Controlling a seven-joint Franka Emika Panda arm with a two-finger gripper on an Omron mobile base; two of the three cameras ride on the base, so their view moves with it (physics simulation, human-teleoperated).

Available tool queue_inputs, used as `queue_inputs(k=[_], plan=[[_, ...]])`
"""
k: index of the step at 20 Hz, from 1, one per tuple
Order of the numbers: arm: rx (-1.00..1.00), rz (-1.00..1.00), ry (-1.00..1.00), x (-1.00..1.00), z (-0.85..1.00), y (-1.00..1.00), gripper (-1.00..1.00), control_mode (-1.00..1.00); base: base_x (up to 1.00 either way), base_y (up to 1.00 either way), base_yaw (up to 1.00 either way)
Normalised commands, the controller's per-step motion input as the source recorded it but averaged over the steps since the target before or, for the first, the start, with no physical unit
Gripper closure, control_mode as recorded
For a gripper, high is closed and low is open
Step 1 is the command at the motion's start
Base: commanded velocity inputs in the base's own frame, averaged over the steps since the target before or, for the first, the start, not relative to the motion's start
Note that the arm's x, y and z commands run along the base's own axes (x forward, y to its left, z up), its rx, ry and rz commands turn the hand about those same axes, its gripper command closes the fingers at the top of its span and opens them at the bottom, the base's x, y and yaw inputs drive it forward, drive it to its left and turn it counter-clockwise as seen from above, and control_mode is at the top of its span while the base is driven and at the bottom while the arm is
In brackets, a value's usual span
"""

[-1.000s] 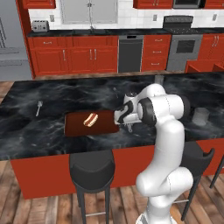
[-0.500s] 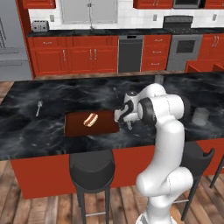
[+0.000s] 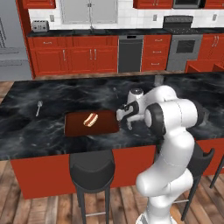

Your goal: Take the tongs from the drawer on the left and place them on the dining counter next to the tray containing the hot dog.

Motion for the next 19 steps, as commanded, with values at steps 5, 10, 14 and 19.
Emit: queue_inputs(k=[5, 10, 14, 19], plan=[[0.00, 0.00, -0.11, -0.51, 1.00, -0.12, -1.00, -1.00, 0.00, 0.00, 0.00], [0.00, 0.00, -0.17, -0.72, 1.00, -0.12, -1.00, -1.00, 0.00, 0.00, 0.00], [0.00, 0.00, -0.17, -0.88, 1.00, -0.08, -1.00, -1.00, 0.00, 0.00, 0.00], [0.00, 0.00, -0.13, -0.89, 1.00, -0.06, -1.00, -1.00, 0.00, 0.00, 0.00]])
